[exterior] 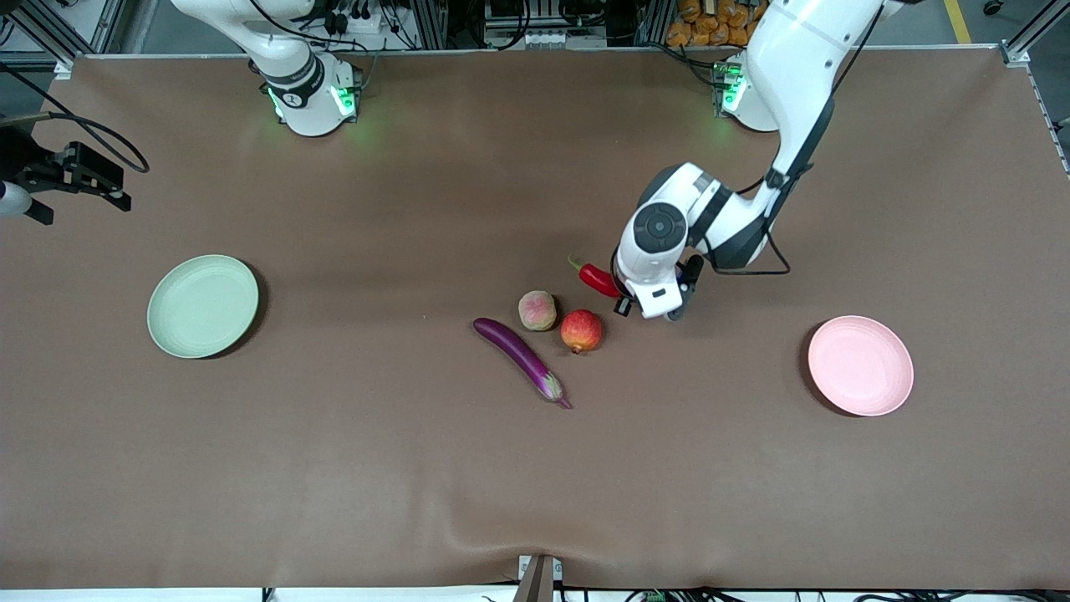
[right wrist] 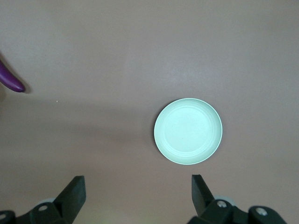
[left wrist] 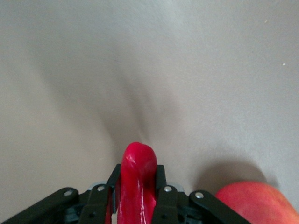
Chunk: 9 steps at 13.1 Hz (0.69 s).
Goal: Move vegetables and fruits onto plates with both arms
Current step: 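Carry the red pepper with the left gripper over the pink plate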
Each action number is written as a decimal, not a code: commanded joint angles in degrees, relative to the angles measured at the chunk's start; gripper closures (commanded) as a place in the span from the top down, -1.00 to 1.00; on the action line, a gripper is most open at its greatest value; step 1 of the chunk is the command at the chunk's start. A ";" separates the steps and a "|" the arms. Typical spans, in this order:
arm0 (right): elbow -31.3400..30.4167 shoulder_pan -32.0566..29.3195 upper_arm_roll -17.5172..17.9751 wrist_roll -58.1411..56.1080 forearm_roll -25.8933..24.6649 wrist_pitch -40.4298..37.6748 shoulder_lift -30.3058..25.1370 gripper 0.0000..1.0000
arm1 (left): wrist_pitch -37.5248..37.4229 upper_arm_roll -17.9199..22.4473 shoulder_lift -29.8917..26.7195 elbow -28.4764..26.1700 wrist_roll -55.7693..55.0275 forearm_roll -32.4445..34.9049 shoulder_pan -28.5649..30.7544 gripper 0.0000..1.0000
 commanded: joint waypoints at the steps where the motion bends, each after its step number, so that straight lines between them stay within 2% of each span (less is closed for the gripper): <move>1: -0.39 -0.20 0.15 -0.42 0.88 -0.32 -0.86 1.00 | -6.91 -0.52 -6.00 1.26 -1.06 0.42 0.60 -1.00; 4: -0.30 -0.20 0.15 -0.42 0.88 -0.32 -0.77 1.00 | -15.77 -0.26 -6.63 10.12 2.87 -0.02 4.89 -1.00; 6: -0.30 -0.11 0.15 -0.59 0.88 -0.24 -0.68 1.00 | -18.52 -0.17 -6.37 16.10 8.41 -0.11 13.30 -1.00; 9: 1.01 -0.38 0.06 -0.68 0.62 0.03 3.60 1.00 | -18.18 0.18 -5.75 18.76 17.62 1.56 25.61 -1.00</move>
